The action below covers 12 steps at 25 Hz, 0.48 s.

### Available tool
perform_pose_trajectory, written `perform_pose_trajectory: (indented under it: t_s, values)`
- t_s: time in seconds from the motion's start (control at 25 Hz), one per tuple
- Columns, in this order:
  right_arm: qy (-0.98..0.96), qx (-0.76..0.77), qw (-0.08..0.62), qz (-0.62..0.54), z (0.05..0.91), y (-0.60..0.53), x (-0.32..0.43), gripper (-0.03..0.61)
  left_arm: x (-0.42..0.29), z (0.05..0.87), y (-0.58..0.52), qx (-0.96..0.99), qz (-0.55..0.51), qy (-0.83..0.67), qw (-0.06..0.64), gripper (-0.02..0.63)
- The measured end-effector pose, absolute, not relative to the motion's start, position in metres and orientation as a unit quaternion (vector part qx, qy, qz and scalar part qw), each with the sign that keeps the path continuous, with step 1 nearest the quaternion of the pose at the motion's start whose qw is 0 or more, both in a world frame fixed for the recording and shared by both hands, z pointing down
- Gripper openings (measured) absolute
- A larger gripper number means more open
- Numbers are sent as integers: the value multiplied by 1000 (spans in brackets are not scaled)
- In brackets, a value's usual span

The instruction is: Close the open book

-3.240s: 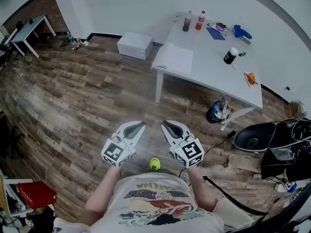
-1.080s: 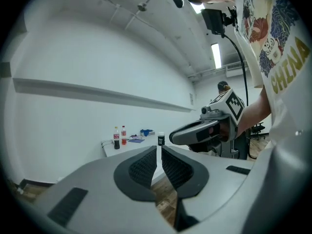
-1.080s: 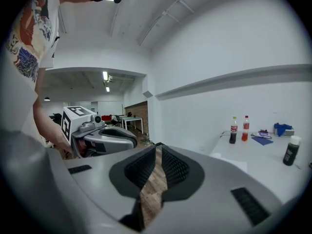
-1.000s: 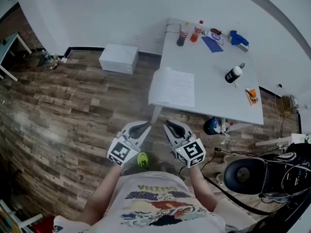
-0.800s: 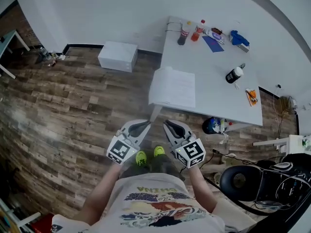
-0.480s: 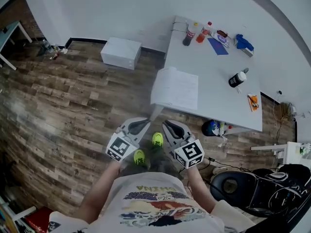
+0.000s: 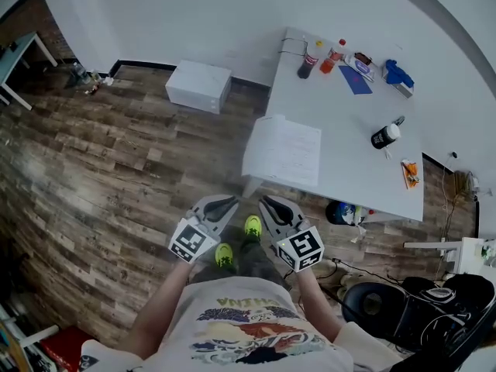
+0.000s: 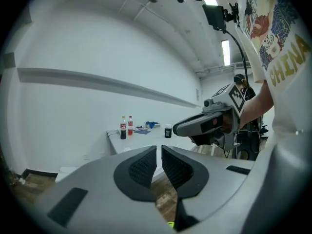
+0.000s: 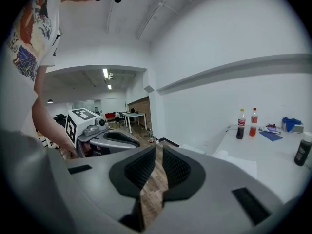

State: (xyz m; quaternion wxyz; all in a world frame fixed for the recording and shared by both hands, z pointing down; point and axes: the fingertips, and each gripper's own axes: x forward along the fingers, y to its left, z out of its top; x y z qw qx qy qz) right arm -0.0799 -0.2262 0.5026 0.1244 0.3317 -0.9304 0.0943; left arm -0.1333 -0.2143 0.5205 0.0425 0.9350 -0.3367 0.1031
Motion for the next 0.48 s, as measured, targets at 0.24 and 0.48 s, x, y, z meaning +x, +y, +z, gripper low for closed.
perform_pose_trajectory:
  t_s: [0.24,0.48]
  values:
    - [-934,318,125,107,513,-262,-66,34,-114,532,-244,937,115,-328,40,14]
    - [-943,286,139,97,518,-309,-45,34,-90,542,-286,933,121,-335,52,15]
